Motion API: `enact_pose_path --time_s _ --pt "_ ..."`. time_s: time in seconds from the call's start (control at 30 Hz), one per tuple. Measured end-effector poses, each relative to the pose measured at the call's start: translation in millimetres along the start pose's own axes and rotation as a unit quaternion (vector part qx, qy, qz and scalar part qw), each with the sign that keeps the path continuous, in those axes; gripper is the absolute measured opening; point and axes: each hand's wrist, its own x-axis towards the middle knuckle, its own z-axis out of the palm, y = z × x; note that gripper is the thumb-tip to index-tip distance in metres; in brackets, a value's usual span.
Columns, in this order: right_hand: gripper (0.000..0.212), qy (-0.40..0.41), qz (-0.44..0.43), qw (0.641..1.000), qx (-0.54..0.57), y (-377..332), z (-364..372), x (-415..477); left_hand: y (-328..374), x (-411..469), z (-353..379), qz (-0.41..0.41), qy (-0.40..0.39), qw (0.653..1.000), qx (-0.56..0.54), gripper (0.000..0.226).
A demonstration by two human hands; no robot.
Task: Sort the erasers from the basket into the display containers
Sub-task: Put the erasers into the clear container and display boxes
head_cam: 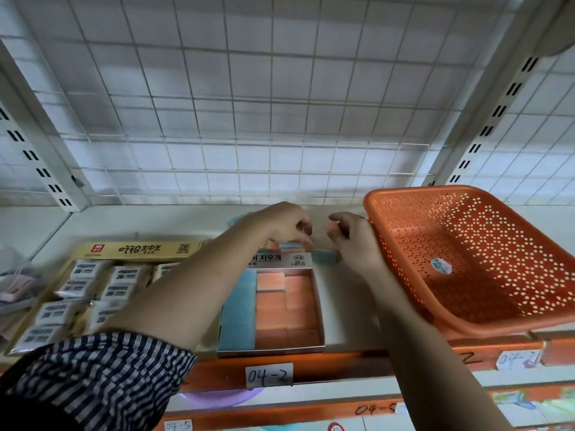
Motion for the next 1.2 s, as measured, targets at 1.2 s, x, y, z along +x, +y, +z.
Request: enact_pose_path --time_s 1.2 --pt "0.013 -0.213 -0.080 0.973 -0.052 -79 4 -79 -58 -126 6 -0.046 0.329 0.913 -0.236 0.003"
